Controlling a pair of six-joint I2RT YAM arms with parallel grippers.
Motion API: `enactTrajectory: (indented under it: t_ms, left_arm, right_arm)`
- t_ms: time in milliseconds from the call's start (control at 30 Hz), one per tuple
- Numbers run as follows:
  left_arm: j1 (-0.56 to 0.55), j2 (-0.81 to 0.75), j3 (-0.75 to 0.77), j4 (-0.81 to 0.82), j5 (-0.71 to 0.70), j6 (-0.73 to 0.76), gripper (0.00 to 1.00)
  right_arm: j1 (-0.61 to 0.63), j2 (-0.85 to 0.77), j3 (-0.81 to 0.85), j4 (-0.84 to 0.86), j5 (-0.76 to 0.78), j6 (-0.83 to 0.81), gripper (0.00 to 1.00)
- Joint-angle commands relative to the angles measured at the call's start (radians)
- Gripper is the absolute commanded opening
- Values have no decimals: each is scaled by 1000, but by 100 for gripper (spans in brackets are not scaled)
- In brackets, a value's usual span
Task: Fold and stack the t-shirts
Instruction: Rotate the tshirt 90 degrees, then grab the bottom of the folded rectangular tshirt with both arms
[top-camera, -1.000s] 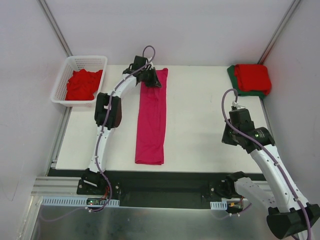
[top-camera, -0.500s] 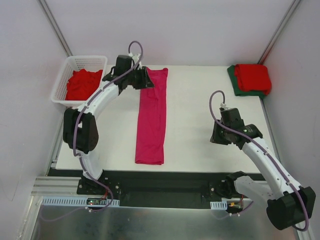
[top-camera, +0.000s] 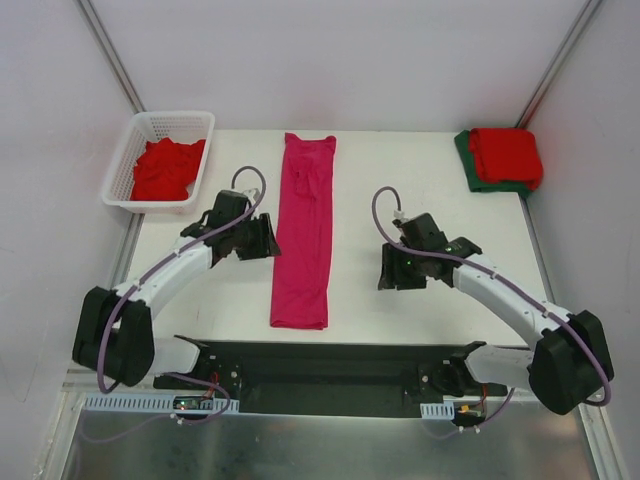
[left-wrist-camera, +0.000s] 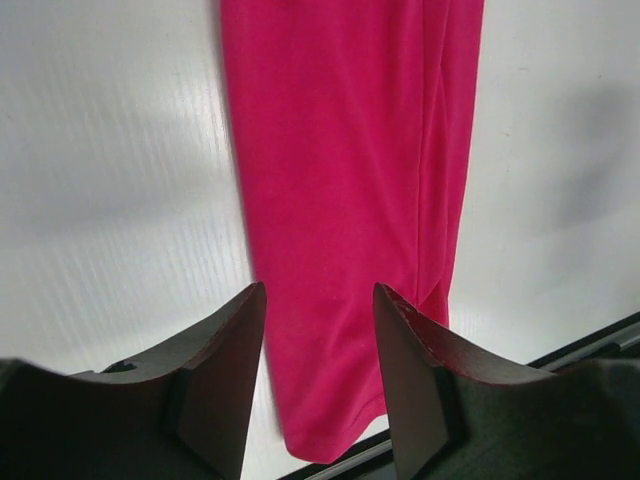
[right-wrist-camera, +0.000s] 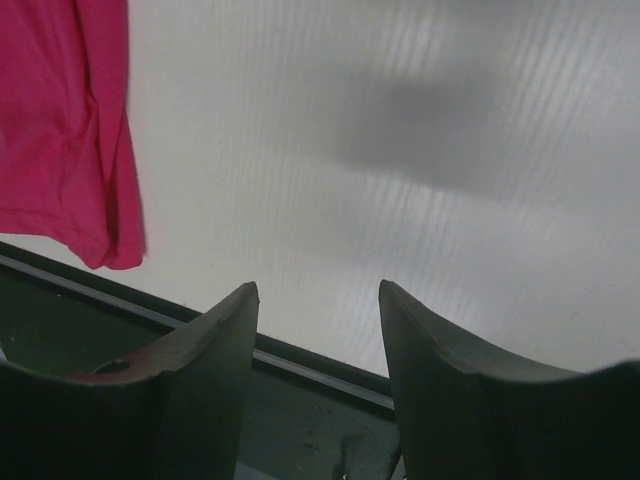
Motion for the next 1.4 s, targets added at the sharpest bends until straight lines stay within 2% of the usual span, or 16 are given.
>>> enactTrajectory:
  t_ms: [0,167,300,433,700,1133,1367]
  left_arm:
    - [-9,-133,-100,-17,-66,-62,49]
    - [-20,-205,-175,-58,-71,-98,54]
    - [-55,-227,-215,-88,-80,-120,62]
    - [-130,-237,-255,-101,-106,-158,66]
    - [-231,-260,-341,-103,-137,-239,66]
    - [-259,-339,-436,-101,-164,-279,67]
    - [-259,-403,-467,-92,-184,-289,68]
  right_arm:
    - [89,50,50,114,-64,72,58]
    - [190,163,71,208,-115,135,63]
    - [253,225,102,252,-124,164,70]
    - [313,266,99,303,-147,201,73]
    - [359,314,54,372,-161,273,74]
    - [455,325,-59,455,-66,386,74]
    - [460,331,-189,646,-21,500,74]
